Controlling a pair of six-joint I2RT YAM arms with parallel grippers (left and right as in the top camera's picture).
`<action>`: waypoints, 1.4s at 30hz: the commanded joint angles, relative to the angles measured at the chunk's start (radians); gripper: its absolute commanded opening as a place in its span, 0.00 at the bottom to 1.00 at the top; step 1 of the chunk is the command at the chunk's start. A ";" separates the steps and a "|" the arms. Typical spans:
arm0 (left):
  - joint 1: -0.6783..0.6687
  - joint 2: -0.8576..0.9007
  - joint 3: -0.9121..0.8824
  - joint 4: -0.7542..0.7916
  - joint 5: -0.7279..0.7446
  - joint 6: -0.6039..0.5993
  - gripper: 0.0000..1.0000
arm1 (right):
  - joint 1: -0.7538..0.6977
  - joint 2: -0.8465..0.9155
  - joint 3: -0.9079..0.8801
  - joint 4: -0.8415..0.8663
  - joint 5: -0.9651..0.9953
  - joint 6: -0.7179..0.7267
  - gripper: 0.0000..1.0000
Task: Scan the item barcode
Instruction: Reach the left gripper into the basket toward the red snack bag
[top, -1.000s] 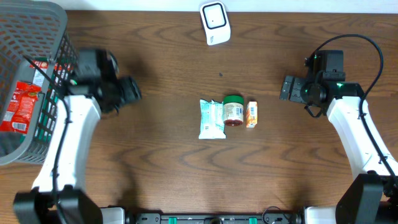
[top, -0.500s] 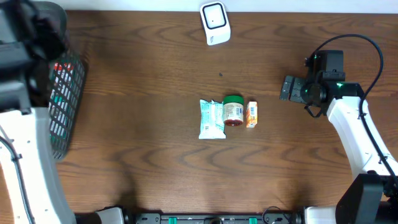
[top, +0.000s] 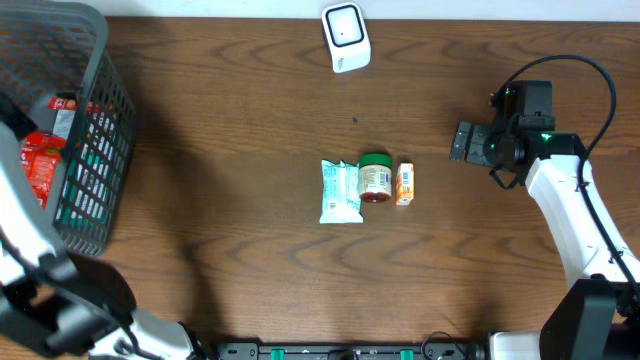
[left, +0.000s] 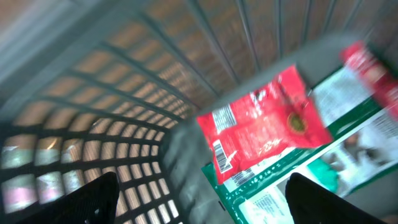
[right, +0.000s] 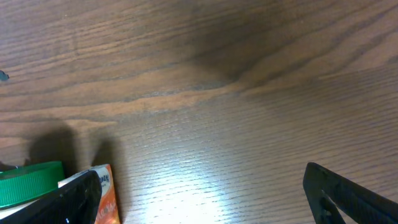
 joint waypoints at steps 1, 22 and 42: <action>0.000 0.122 -0.016 0.010 0.033 0.178 0.87 | -0.003 -0.015 0.012 0.000 0.009 -0.010 0.99; 0.087 0.354 -0.016 0.043 0.285 0.438 0.93 | -0.003 -0.015 0.012 -0.001 0.009 -0.010 0.99; 0.110 0.492 -0.016 0.074 0.362 0.476 0.79 | -0.003 -0.015 0.012 0.000 0.009 -0.010 0.99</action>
